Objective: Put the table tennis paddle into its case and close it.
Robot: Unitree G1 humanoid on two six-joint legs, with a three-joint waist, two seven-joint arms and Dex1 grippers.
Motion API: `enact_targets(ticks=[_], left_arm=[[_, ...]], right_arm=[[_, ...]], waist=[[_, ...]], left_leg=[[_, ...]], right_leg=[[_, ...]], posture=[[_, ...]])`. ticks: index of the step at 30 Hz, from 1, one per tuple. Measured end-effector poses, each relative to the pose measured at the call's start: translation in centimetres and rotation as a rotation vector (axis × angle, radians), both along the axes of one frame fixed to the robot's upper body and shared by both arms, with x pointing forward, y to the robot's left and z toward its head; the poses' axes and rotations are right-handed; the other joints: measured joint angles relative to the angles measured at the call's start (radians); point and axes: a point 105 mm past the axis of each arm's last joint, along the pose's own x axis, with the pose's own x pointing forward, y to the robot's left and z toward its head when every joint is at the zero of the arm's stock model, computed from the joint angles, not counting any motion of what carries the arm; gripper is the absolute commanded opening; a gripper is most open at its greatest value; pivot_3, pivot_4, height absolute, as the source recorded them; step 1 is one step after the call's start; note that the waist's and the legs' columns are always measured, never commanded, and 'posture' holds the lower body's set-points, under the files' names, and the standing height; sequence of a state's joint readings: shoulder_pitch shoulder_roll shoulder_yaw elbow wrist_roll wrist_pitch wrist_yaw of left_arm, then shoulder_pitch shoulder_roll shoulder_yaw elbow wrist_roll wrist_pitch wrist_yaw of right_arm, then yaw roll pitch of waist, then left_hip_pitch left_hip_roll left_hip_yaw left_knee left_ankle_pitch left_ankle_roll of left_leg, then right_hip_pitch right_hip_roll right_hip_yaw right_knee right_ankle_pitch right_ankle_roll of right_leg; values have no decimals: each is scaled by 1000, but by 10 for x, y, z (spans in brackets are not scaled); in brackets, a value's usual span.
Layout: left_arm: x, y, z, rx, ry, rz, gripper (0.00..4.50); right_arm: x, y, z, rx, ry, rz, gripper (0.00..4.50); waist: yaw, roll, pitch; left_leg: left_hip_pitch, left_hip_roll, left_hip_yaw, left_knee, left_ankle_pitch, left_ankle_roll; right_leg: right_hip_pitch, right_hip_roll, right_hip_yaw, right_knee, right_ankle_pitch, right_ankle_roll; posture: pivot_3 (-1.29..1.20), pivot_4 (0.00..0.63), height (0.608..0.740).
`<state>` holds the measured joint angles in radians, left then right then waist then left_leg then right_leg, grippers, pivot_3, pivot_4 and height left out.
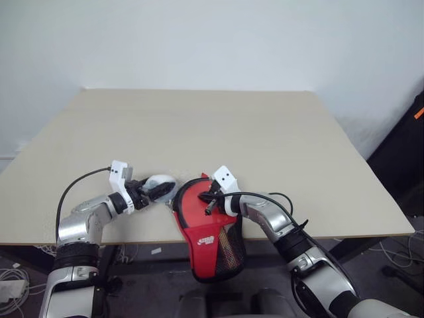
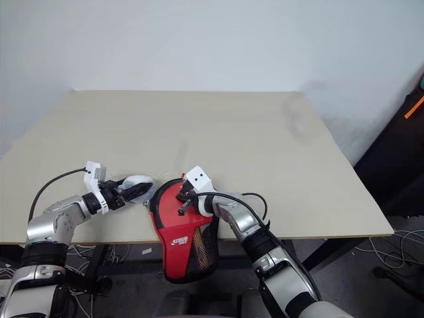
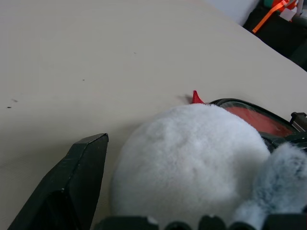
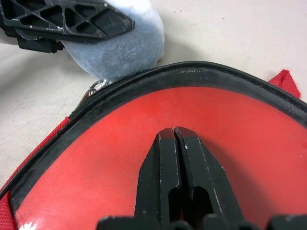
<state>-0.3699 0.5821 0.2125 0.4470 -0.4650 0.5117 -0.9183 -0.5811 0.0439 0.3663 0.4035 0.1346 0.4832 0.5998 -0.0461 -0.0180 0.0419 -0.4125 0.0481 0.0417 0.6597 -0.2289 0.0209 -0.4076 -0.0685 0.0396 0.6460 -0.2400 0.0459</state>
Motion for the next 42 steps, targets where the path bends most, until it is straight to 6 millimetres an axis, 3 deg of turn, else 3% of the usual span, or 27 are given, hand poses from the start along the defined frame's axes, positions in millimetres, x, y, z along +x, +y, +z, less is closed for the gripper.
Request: enact_targets(ticks=[9,12,20,24,30,42], left_arm=[[0,-5,-5,-25,8,8,4500],[-1,-8,-6,-50,20,3,3902],[-3,-6,-6,-94,46,17,1290],[-3,-5,-6,-105,50,20,614],[0,-5,-6,-87,31,38,498],[30,-10,1,-21,-8,81,498]], right_arm=[[0,0,0,-1,0,0,40],[0,0,0,-5,-2,0,0],[0,1,0,-10,-5,0,0],[0,1,0,-9,-3,-1,0],[0,1,-1,-9,1,-2,0],[-1,2,-1,-9,3,8,0]], waist=[[0,0,0],[0,0,0],[0,0,0],[-2,0,0],[-3,0,0],[-3,0,0]], left_leg=[[0,0,0,0,0,0],[0,0,0,0,0,0],[0,0,0,0,0,0],[0,0,0,0,0,0],[0,0,-1,0,-1,-1],[0,0,-1,0,1,-1]], right_leg=[[0,0,0,0,0,0],[0,0,0,0,0,0],[0,0,0,0,0,0],[0,0,0,0,0,0],[0,0,0,0,0,0],[1,0,-1,0,0,0]], posture=[[0,0,740],[0,0,740],[0,0,740],[0,0,740],[0,0,740],[0,0,740]])
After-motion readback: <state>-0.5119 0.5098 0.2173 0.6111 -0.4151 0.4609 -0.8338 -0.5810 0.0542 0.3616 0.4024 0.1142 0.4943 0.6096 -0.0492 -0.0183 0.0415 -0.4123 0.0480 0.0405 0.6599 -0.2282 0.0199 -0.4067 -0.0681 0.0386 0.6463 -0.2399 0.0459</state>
